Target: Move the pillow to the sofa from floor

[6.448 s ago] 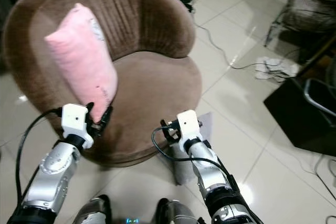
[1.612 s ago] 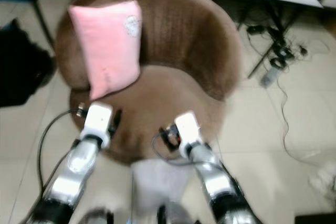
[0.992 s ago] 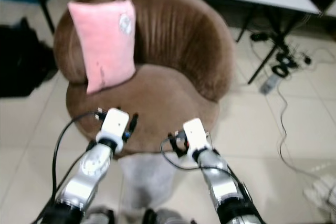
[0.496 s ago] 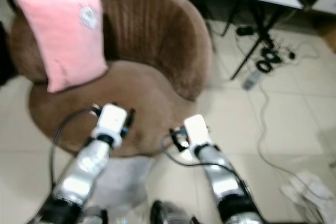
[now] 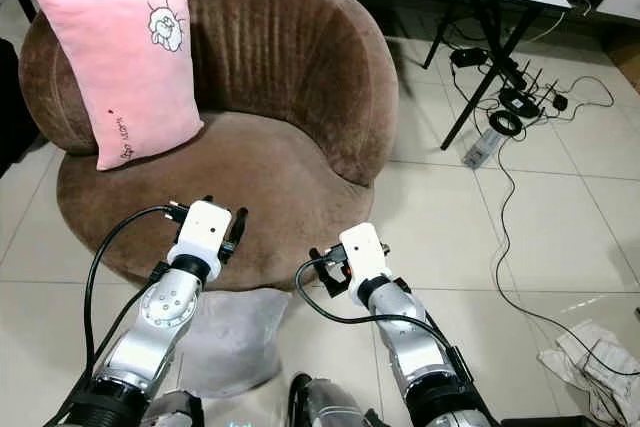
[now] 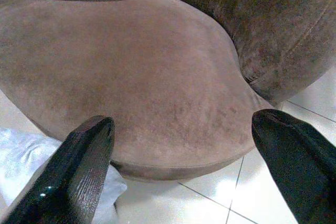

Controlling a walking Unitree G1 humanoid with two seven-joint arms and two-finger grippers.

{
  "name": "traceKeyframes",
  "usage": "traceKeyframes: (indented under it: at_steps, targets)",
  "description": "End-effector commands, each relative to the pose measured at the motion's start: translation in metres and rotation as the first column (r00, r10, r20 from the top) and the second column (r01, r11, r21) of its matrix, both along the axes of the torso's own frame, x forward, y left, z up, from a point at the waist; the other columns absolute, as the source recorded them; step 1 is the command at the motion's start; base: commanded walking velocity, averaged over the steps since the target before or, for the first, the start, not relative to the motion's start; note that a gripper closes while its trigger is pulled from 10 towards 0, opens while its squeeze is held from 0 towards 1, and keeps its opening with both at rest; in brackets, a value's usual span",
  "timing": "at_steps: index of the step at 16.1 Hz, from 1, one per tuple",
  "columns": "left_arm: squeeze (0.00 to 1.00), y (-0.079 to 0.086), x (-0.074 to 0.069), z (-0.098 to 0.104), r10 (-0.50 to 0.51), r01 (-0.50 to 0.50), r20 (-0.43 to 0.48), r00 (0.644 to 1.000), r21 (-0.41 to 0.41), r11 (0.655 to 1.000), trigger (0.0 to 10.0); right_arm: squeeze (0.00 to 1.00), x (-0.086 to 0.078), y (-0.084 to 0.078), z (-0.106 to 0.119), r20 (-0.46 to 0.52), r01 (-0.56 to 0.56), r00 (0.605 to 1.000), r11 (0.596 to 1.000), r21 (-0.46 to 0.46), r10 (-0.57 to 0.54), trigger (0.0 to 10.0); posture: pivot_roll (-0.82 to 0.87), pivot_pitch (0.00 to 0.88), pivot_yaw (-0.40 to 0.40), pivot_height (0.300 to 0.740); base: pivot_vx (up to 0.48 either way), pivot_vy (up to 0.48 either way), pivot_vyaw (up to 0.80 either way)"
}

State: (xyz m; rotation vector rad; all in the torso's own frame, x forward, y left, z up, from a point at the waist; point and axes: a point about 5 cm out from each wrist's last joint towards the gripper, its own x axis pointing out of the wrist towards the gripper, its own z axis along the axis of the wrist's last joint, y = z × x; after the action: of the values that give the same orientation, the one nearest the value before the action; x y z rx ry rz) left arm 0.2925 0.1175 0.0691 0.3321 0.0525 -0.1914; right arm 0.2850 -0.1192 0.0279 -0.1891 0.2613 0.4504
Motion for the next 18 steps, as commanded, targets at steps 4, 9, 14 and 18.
traceKeyframes:
  at_steps: [4, 9, 14, 18]
  targets:
    - [0.0, -0.0004, -0.0008, -0.0005, 0.0, 0.0, 0.004, 1.0, 0.007, 1.0, 10.0, 0.0, -0.0014, -0.0052, -0.0047, -0.028, 0.012, 1.0, 1.0, -0.028, -0.013, 10.0, -0.04, 0.173, -0.146, 0.705, 0.0, 0.0, 0.0]
    - [0.0, -0.0065, -0.0019, -0.0012, -0.009, 0.008, -0.008, 1.0, -0.019, 1.0, 10.0, 0.0, -0.0018, -0.0077, -0.0059, -0.044, 0.005, 0.999, 0.999, -0.043, -0.007, 10.0, -0.05, 0.183, -0.153, 0.66, 0.0, 0.0, 0.0]
    - [0.0, -0.0062, -0.0018, -0.002, 0.0, -0.001, -0.017, 1.0, -0.031, 1.0, 10.0, 0.0, -0.0021, -0.0077, -0.0069, -0.053, 0.006, 0.999, 0.999, -0.044, -0.009, 10.0, -0.05, 0.187, -0.153, 0.626, 0.0, 0.0, 0.0]
    - [0.0, -0.0057, -0.0025, -0.0044, 0.021, -0.024, -0.038, 0.999, -0.081, 0.996, 10.0, 0.0, -0.003, -0.0071, -0.0073, -0.062, -0.007, 0.998, 0.999, -0.035, 0.005, 10.0, -0.05, 0.192, -0.158, 0.601, 0.0, 0.0, 0.0]
